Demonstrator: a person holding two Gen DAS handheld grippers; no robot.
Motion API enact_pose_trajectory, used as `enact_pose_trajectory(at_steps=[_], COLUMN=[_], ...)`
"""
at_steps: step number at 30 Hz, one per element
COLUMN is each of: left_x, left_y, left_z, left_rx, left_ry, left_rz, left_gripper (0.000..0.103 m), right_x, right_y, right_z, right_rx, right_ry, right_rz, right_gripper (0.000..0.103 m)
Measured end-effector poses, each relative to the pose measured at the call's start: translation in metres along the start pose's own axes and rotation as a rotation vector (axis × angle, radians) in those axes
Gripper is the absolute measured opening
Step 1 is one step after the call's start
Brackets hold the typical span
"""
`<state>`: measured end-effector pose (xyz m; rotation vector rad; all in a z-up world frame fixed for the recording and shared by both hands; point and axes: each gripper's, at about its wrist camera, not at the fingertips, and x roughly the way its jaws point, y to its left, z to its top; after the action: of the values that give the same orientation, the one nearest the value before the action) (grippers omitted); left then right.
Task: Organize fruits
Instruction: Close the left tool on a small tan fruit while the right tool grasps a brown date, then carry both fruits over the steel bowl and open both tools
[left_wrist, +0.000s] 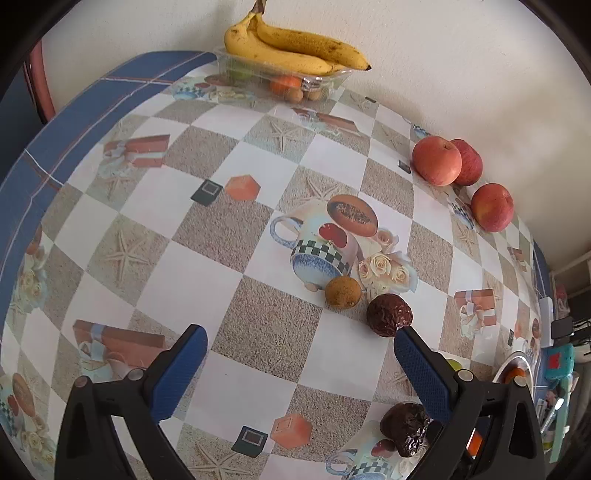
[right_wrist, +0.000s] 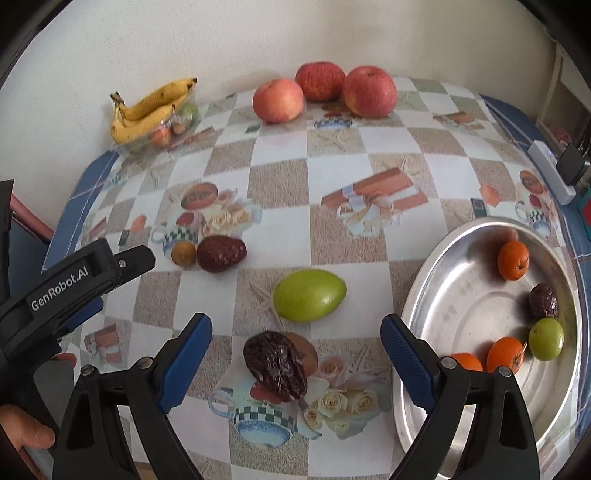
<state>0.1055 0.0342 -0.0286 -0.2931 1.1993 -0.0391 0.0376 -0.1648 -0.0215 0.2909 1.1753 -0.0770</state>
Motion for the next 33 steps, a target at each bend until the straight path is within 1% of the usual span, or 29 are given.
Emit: enact_pose_trajectory(at_steps=[1, 2, 3, 7, 9, 13, 14, 16, 18, 19, 20, 21, 22, 24, 25, 27, 28, 30, 33], left_x=[0.002, 0.003, 0.005, 0.013, 0.017, 0.024, 0.026, 0.028, 0.032, 0.034, 0.036, 0.037, 0.039, 0.040, 0.040, 0.039, 0.039, 0.038, 0.031], left_y=[0.000, -0.001, -0.001, -0.005, -0.006, -0.004, -0.005, -0.006, -0.008, -0.009, -0.010, -0.010, -0.011, -0.012, -0.012, -0.013, -0.012, -0.010, -0.005], left_z=[0.001, 0.001, 0.001, 0.005, 0.008, 0.015, 0.016, 0.018, 0.019, 0.020, 0.021, 0.021, 0.020, 0.020, 0.020, 0.019, 0.019, 0.018, 0.017], left_rx=[-0.002, -0.002, -0.003, -0.003, -0.005, -0.023, -0.024, -0.024, -0.016, -0.012, -0.010, -0.008, -0.006, -0.009, -0.008, -0.003, -0.006, -0.021, -0.041], left_ry=[0.002, 0.002, 0.005, 0.006, 0.005, -0.001, 0.000, 0.005, 0.012, 0.015, 0.020, 0.025, 0.030, 0.042, 0.046, 0.049, 0.050, 0.057, 0.063], left_rz=[-0.005, -0.011, -0.020, -0.043, -0.053, -0.067, -0.071, -0.080, -0.076, -0.074, -0.076, -0.080, -0.085, -0.119, -0.125, -0.122, -0.125, -0.140, -0.141], left_gripper=[0.098, 0.092, 0.089, 0.088, 0.082, 0.074, 0.070, 0.068, 0.061, 0.059, 0.053, 0.047, 0.044, 0.028, 0.028, 0.028, 0.028, 0.028, 0.028], right_x=[0.003, 0.006, 0.009, 0.015, 0.016, 0.021, 0.022, 0.026, 0.028, 0.030, 0.031, 0.032, 0.033, 0.033, 0.033, 0.032, 0.031, 0.029, 0.021], right_y=[-0.001, -0.001, -0.001, 0.001, 0.005, 0.013, 0.015, 0.019, 0.022, 0.023, 0.023, 0.024, 0.024, 0.023, 0.023, 0.020, 0.019, 0.017, 0.014], right_z=[-0.001, -0.003, -0.004, -0.007, -0.007, -0.007, -0.008, -0.008, -0.008, -0.008, -0.008, -0.008, -0.008, -0.008, -0.007, -0.007, -0.007, -0.007, -0.007], right_rx=[0.008, 0.012, 0.014, 0.009, -0.003, -0.029, -0.035, -0.048, -0.058, -0.059, -0.058, -0.058, -0.058, -0.058, -0.056, -0.048, -0.044, -0.037, -0.032], right_ry=[0.021, 0.036, 0.051, 0.083, 0.091, 0.108, 0.115, 0.126, 0.131, 0.133, 0.138, 0.143, 0.148, 0.148, 0.147, 0.148, 0.148, 0.144, 0.122], right_rz=[0.005, 0.009, 0.014, 0.025, 0.027, 0.029, 0.028, 0.023, 0.019, 0.014, 0.009, 0.007, 0.007, 0.001, -0.001, -0.001, 0.002, 0.009, 0.019], right_gripper=[0.092, 0.092, 0.091, 0.090, 0.090, 0.090, 0.089, 0.088, 0.080, 0.070, 0.067, 0.067, 0.065, 0.057, 0.050, 0.046, 0.043, 0.043, 0.042])
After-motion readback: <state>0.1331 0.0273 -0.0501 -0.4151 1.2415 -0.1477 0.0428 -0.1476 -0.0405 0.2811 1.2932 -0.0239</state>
